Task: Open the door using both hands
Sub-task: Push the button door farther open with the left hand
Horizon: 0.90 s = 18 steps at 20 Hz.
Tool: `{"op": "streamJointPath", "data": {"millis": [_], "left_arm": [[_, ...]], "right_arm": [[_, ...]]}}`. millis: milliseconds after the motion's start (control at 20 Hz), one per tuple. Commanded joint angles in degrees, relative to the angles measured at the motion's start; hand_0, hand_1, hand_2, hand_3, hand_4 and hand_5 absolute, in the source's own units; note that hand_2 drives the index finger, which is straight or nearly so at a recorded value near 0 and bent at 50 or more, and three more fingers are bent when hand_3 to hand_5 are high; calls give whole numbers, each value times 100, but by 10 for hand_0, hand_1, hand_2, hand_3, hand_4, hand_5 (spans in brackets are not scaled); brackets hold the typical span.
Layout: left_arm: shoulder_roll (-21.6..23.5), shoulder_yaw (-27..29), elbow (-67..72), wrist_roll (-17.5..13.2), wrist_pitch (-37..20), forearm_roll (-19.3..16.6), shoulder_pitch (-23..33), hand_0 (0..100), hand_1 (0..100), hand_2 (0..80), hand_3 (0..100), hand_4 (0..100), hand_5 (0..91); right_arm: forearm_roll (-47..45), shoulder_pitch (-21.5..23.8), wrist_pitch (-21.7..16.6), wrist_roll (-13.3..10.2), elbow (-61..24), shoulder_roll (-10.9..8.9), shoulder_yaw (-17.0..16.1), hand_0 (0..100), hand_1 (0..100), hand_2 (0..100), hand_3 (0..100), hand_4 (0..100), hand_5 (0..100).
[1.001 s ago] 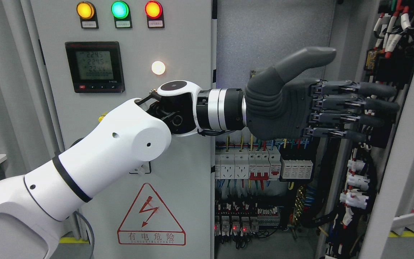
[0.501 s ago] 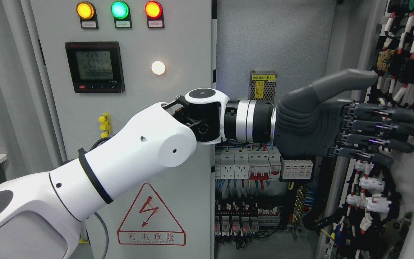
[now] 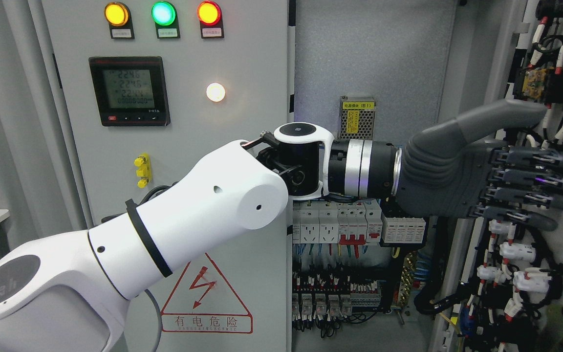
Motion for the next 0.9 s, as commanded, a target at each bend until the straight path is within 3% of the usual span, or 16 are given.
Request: {"op": "streamJointPath", "data": {"millis": [0,851], "left_arm": [[-166,-104,116,13,-123,33,-91,295,0,27,27,39,0],[-166,-95,-244,145,-167,121,-179,295,0,26,27,38,0]], "right_arm": [[0,-193,-2,-3,0,0,0,219,0,0,0,0,0],[0,-193,-2,-3,0,0,0,219,0,0,0,0,0]]}}
